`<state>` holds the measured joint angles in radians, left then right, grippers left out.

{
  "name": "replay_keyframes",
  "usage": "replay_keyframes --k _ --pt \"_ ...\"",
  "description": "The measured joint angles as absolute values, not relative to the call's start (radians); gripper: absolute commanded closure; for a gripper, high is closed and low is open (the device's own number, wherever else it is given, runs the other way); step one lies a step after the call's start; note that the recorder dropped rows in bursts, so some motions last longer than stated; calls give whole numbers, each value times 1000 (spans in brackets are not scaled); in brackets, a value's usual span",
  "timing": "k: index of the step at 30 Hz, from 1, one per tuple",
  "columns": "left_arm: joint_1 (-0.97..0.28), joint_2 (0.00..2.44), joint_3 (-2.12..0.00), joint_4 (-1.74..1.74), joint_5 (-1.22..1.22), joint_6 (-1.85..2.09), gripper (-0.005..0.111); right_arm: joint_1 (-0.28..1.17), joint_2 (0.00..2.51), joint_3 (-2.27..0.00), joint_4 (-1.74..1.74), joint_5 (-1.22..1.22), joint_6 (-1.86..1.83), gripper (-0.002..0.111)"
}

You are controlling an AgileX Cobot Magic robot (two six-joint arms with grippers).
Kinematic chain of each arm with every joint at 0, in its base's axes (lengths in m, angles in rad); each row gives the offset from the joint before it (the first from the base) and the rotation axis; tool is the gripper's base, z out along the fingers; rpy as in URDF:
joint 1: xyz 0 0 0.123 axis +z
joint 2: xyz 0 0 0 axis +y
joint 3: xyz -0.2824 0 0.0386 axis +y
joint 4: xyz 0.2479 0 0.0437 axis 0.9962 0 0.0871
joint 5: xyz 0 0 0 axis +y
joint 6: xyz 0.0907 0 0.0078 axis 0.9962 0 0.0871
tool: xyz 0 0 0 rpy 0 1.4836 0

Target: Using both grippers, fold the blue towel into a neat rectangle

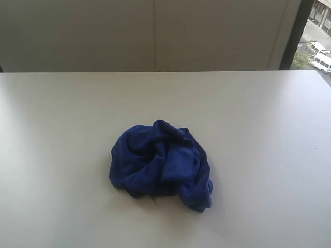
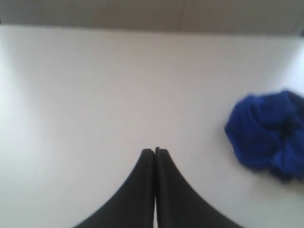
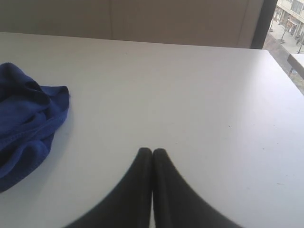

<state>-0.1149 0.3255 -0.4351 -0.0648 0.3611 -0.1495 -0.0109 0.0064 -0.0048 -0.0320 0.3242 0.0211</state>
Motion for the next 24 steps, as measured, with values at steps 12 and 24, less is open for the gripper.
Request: replay_keyframes --k 12,24 --pt "-193 985 -730 -551 822 541 107 -11 6 -5 -32 324 21 108" --pt "-730 1638 -1155 -397 541 608 104 -11 6 -5 -32 324 21 108"
